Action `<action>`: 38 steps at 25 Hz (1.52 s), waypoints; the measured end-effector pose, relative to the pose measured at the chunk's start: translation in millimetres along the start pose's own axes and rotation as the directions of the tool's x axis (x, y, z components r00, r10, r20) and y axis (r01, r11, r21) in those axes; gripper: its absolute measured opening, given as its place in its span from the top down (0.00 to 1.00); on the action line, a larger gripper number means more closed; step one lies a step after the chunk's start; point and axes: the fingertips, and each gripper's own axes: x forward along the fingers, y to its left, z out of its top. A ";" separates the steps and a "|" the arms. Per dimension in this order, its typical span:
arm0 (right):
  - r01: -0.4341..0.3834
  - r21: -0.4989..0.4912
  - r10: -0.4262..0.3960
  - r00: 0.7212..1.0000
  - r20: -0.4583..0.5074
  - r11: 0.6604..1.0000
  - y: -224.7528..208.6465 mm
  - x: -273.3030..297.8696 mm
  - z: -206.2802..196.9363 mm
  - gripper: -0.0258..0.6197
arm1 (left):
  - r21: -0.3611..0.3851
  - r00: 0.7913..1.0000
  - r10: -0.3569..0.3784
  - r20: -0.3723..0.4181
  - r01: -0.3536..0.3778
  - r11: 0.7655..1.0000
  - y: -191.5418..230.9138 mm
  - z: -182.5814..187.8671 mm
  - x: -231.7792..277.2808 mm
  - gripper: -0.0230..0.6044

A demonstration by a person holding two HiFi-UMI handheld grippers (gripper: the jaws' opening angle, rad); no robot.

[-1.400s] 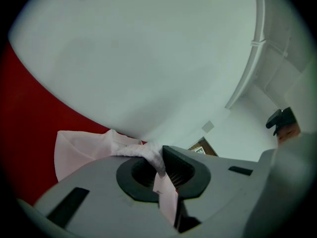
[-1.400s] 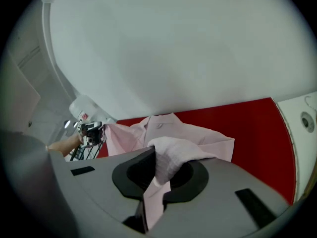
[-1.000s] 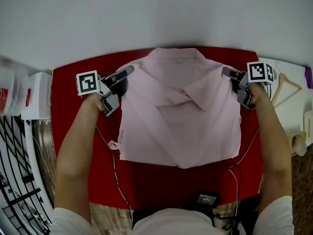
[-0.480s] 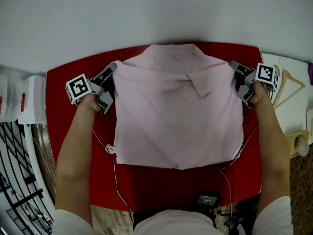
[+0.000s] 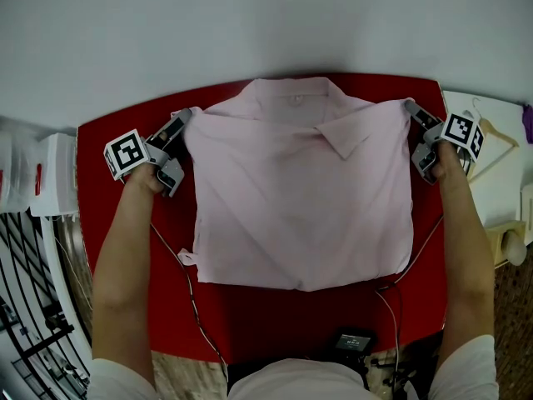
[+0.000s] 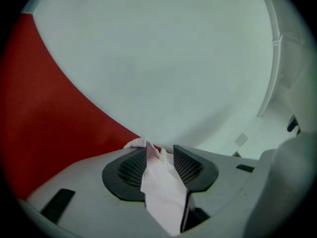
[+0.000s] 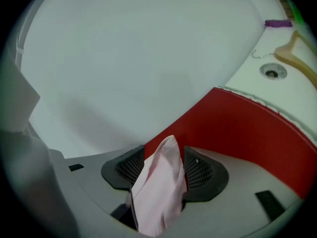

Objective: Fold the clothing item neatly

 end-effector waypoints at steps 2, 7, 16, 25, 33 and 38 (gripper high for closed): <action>0.024 -0.120 -0.024 1.000 0.001 0.993 4.7 -4.9 1.7 0.61 | 0.031 1.000 0.022 -0.007 -0.022 0.999 2.4 2.6 -6.1 0.73; 0.032 -0.519 -0.066 0.997 -0.048 0.854 38.9 -19.2 -15.4 0.61 | 0.169 0.997 0.072 -0.004 -0.070 0.983 3.4 17.0 -24.4 0.73; -0.282 -0.908 -0.030 0.952 -0.306 0.310 137.9 -12.4 -133.9 0.61 | 0.514 0.986 0.023 -0.167 0.067 0.855 -67.9 -40.5 -7.9 0.73; -0.358 -0.933 -0.212 0.911 -0.353 0.015 125.0 16.3 -196.1 0.90 | 0.617 0.926 0.011 -0.377 0.243 0.749 -105.6 -135.2 16.5 0.73; -0.193 -0.977 -0.154 0.966 -0.206 0.094 161.3 51.7 -125.6 0.92 | 0.603 0.927 0.030 -0.374 0.219 0.767 -97.7 -142.2 20.3 0.73; -0.111 -0.952 -0.147 0.976 -0.158 0.285 170.5 92.4 -86.8 0.92 | 0.612 0.944 0.050 -0.327 0.171 0.772 -93.3 -128.5 18.1 0.73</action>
